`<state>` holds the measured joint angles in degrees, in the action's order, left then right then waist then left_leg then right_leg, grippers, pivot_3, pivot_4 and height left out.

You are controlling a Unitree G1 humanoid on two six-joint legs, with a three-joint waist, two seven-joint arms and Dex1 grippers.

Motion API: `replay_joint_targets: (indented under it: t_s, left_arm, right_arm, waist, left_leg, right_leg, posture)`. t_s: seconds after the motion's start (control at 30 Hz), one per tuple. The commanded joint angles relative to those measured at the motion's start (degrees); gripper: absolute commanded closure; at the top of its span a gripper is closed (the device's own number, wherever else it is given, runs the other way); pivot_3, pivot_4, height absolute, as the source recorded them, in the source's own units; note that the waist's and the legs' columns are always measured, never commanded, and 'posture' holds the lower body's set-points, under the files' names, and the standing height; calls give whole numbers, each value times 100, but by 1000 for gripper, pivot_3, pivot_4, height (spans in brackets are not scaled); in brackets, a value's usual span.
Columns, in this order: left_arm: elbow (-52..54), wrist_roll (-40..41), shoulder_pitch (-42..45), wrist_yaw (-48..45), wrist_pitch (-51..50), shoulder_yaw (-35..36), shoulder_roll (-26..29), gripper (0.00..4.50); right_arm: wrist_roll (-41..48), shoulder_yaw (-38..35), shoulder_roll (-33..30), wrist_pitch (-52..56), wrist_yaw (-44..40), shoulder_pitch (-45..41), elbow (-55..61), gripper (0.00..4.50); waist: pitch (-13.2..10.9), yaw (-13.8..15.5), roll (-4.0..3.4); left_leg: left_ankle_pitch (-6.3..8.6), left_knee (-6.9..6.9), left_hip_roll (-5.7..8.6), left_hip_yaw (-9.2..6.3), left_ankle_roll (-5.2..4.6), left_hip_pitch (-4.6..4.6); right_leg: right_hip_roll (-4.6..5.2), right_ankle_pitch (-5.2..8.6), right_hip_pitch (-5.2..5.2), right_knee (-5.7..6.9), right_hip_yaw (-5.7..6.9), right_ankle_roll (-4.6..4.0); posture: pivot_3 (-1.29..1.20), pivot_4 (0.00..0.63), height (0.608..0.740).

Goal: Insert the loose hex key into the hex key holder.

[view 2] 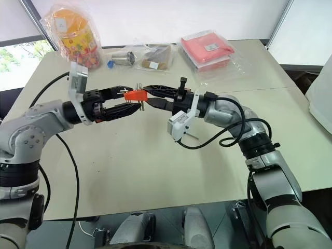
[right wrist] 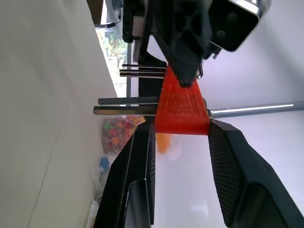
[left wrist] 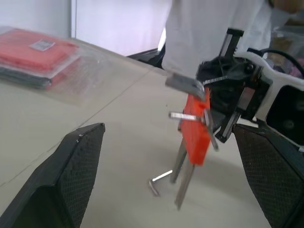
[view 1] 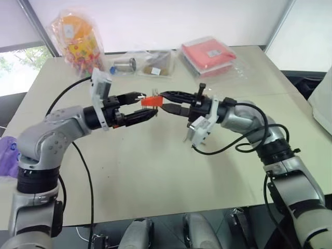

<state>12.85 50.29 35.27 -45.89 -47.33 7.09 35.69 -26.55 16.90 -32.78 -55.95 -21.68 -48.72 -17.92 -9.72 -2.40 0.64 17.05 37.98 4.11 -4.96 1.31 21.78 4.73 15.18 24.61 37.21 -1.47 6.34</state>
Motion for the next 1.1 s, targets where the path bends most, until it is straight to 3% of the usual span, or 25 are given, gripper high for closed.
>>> replay_joint_targets:
  t_s: [0.03, 0.37, 0.47, 0.57, 0.67, 1.03, 1.1]
  left_arm:
    - [72, 81, 117, 11, -50, 30, -58, 0]
    - [179, 94, 13, 65, -102, 63, -135, 0]
    - [209, 110, -30, 73, -92, 85, -153, 1303]
    - [224, 142, -47, 112, -86, 112, -188, 3024]
    - [201, 141, -35, 140, -70, 116, -236, 4466]
    - [212, 24, -56, 138, -7, 31, -324, 4466]
    - [228, 7, -61, 138, -1, 26, -336, 4500]
  right_arm:
    - [154, -153, -66, 28, 17, 31, 318, 3479]
    - [246, -104, -52, 133, -103, 149, 521, 3479]
    - [265, -102, -57, 146, -144, 166, 556, 3479]
    - [267, -113, -63, 159, -167, 178, 581, 3479]
    - [271, -106, -78, 165, -188, 187, 607, 3479]
    - [315, -2, -143, 121, -386, 261, 607, 3479]
    - [313, 59, -178, 75, -468, 268, 571, 2429]
  waist:
    - [0, -2, 0]
    - [0, 0, 0]
    - [0, 0, 0]
    - [0, 4, 0]
    - [0, 5, 0]
    - [0, 4, 0]
    - [0, 3, 0]
  left_leg:
    - [0, 0, 0, 0, 0, 0]
    - [0, 1, 0, 0, 0, 0]
    - [0, 2, 0, 0, 0, 0]
    - [0, 3, 0, 0, 0, 0]
    - [0, 4, 0, 0, 0, 1]
    - [0, 4, 0, 0, 0, 0]
    - [0, 4, 0, 0, 0, 0]
  right_leg:
    - [0, 0, 0, 0, 0, 0]
    - [0, 0, 0, 1, 0, 0]
    - [1, 0, 0, 1, 0, 0]
    - [0, 0, 0, 0, 0, 0]
    - [1, 0, -1, 0, 0, 0]
    - [0, 0, -2, 1, -1, 0]
    - [0, 0, -1, 1, -1, 0]
  posture:
    - [0, 150, 740]
    - [0, 150, 740]
    - [0, 150, 740]
    - [0, 150, 740]
    - [0, 150, 740]
    - [0, 150, 740]
    - [0, 150, 740]
